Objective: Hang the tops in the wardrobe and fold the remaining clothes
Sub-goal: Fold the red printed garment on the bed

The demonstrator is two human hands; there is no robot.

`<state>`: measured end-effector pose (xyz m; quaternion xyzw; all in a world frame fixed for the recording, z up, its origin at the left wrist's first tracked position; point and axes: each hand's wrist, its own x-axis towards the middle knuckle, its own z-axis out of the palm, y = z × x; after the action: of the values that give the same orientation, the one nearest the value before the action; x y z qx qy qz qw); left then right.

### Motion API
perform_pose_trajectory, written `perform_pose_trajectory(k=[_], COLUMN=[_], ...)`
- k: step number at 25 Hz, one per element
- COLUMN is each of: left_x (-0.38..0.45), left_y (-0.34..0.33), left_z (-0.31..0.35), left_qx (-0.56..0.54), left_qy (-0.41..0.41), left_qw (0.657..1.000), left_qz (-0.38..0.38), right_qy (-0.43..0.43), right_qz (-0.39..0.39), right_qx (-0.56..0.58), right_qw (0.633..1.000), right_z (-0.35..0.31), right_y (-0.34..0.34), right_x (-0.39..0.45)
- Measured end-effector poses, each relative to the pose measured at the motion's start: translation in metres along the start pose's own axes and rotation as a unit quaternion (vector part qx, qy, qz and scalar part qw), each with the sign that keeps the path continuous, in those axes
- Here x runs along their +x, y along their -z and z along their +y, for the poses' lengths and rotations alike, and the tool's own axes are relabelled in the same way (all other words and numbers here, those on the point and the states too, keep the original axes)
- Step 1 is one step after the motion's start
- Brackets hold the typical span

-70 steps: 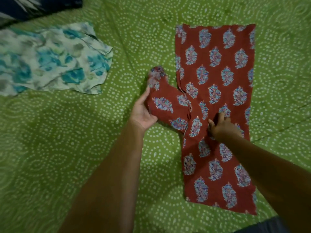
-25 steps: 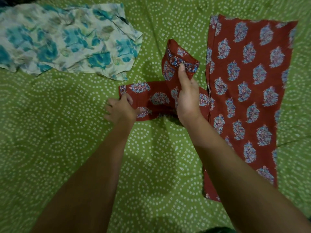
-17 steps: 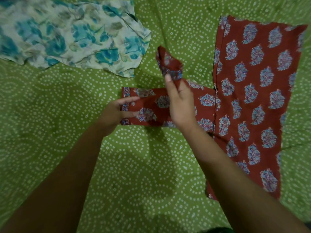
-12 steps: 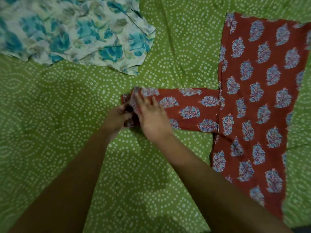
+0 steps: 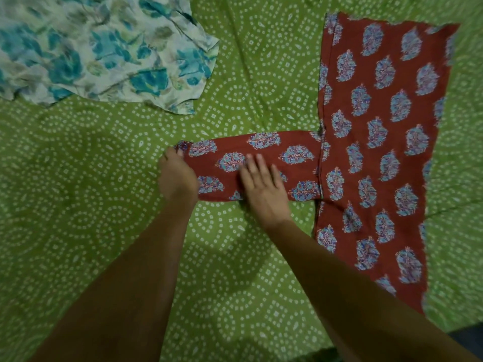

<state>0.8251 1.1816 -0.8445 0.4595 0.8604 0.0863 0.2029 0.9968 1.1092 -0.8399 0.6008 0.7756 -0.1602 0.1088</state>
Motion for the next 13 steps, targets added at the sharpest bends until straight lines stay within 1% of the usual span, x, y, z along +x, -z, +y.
perform_pose_trajectory(k=[2,4,6,7,8,9,10,11,12,13], left_x=[-0.003,-0.002,0.000,-0.001,-0.005,-0.012,-0.024,-0.043,-0.066,-0.095], left_y=[0.000,0.000,0.002,0.001,-0.001,-0.003,-0.005,-0.009,-0.016,-0.024], left_z=[-0.003,-0.007,-0.009,-0.009,-0.007,-0.001,0.006,0.015,0.022,0.026], left_qx=[0.046,0.046,0.042,0.052,0.074,0.103,0.123,0.120,0.095,0.051], left_qy=[-0.045,-0.076,-0.061,-0.049,-0.033,-0.018,-0.013,-0.036,-0.094,-0.165], left_qw=[0.998,0.996,0.997,0.997,0.996,0.992,0.986,0.984,0.983,0.981], left_qz=[0.007,0.005,-0.005,0.005,0.034,0.077,0.113,0.130,0.125,0.090], right_qy=[-0.047,-0.048,0.004,0.055,0.109,0.145,0.133,0.059,-0.060,-0.192], right_qz=[0.005,-0.010,-0.040,-0.052,-0.056,-0.034,0.028,0.112,0.200,0.257], right_qx=[0.027,0.033,0.034,0.044,0.068,0.107,0.165,0.225,0.267,0.287], right_qw=[0.999,0.998,0.999,0.996,0.990,0.983,0.977,0.966,0.941,0.903], right_z=[0.027,0.041,0.040,0.039,0.039,0.045,0.055,0.070,0.087,0.107], right_y=[-0.007,-0.014,-0.021,-0.023,-0.023,-0.023,-0.024,-0.024,-0.022,-0.021], right_x=[-0.014,-0.024,-0.037,-0.045,-0.054,-0.065,-0.078,-0.093,-0.108,-0.124])
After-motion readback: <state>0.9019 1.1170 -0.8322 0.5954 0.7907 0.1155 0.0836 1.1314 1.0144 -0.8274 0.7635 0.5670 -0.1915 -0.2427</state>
